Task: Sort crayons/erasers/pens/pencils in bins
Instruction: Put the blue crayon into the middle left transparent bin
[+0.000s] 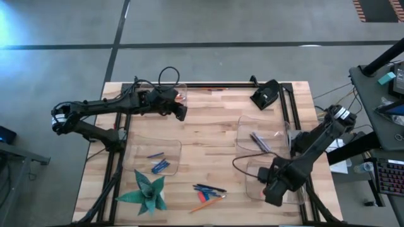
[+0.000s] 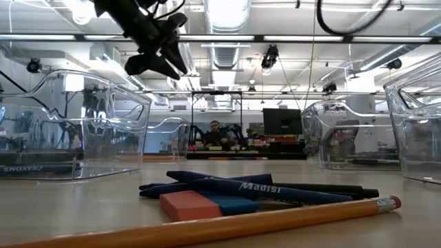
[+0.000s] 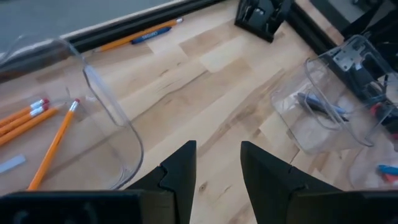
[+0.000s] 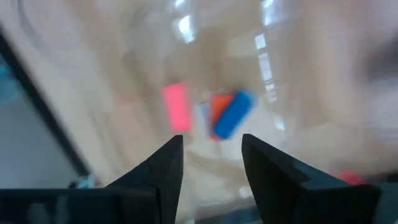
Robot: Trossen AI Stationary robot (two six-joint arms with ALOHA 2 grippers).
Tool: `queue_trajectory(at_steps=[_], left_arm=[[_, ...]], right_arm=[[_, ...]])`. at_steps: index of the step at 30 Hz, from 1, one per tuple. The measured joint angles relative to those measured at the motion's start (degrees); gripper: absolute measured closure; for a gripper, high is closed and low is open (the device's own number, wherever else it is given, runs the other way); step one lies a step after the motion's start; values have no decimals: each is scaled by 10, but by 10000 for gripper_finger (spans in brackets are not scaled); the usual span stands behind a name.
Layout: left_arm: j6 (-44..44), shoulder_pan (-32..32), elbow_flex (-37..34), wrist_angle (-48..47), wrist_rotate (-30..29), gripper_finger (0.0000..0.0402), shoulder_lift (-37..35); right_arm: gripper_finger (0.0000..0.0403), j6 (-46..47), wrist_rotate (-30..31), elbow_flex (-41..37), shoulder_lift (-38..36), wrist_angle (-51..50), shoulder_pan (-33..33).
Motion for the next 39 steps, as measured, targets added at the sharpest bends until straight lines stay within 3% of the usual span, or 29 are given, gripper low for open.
queue_trajectory(at_steps=[4,7,10,13,18,24,28,33,39], left_arm=[[40,1,0,36,0,290,0],[87,2,2,68,-1,290,0],[123,3,10,91,-1,290,0],[148,3,19,91,-1,290,-1],[187,3,20,88,-1,290,-7],[239,4,20,66,-1,290,-33],[279,5,19,32,-2,290,-60],[300,11,12,15,-37,290,-94],[299,22,4,17,-51,290,-126]], right_arm=[[254,-31,110,64,-5,-100,-36],[257,-94,198,101,-11,-118,-89],[257,-183,254,130,-12,-115,-174],[257,-264,267,145,-12,-89,-290],[257,-376,256,130,-11,30,-492],[266,-401,88,92,17,272,-674],[272,-440,49,87,62,367,-717],[271,-499,45,115,143,391,-742],[271,-424,46,168,249,389,-785]])
